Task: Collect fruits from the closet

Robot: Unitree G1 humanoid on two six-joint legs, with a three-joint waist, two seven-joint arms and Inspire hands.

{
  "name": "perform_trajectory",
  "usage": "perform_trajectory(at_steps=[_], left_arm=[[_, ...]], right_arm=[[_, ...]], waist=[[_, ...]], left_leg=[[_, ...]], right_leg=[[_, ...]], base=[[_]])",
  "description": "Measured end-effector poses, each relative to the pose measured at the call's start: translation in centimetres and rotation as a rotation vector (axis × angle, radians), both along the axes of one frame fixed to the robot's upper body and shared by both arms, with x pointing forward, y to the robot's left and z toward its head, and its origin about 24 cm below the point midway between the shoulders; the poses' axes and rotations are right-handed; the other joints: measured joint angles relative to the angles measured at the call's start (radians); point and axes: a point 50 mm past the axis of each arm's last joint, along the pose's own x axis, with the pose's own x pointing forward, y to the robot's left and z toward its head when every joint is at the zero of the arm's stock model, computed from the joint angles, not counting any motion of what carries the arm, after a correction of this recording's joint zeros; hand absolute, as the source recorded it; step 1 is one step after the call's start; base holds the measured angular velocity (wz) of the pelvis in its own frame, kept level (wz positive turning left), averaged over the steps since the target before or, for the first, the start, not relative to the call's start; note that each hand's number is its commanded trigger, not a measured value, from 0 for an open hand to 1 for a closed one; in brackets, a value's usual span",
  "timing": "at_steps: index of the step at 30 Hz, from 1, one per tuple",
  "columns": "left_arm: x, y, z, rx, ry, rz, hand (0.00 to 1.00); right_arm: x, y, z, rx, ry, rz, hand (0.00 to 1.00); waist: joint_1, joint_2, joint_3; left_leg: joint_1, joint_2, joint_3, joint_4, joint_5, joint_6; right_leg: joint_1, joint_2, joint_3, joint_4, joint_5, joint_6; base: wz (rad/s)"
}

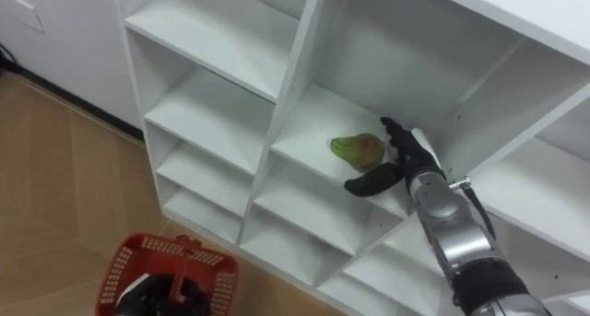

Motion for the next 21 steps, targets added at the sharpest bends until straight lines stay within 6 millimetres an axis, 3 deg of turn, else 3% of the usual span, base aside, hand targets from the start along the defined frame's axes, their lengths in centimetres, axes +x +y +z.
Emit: perform_trajectory(at_steps=[13, 21], left_arm=[[-0.09, -0.03, -0.07, -0.015, 0.009, -0.012, 1.0], [-0.06, -0.04, -0.05, -0.014, 0.008, -0.014, 1.0]], right_arm=[[-0.16, -0.21, -0.31, -0.001, 0.011, -0.009, 0.0], [-0.17, -0.19, -0.38, -0.008, 0.003, -0.022, 0.0]], waist=[[0.029, 0.007, 0.001], [0.024, 0.007, -0.0021]], left_leg=[[-0.01, 0.003, 0.005, 0.02, -0.005, -0.002], [-0.016, 0.004, 0.012, 0.021, -0.005, -0.002]], right_leg=[[-0.004, 0.003, -0.006, 0.003, 0.0, 0.0], [-0.007, 0.002, -0.023, 0.003, 0.0, 0.0]], base=[[-0.01], [0.0]])
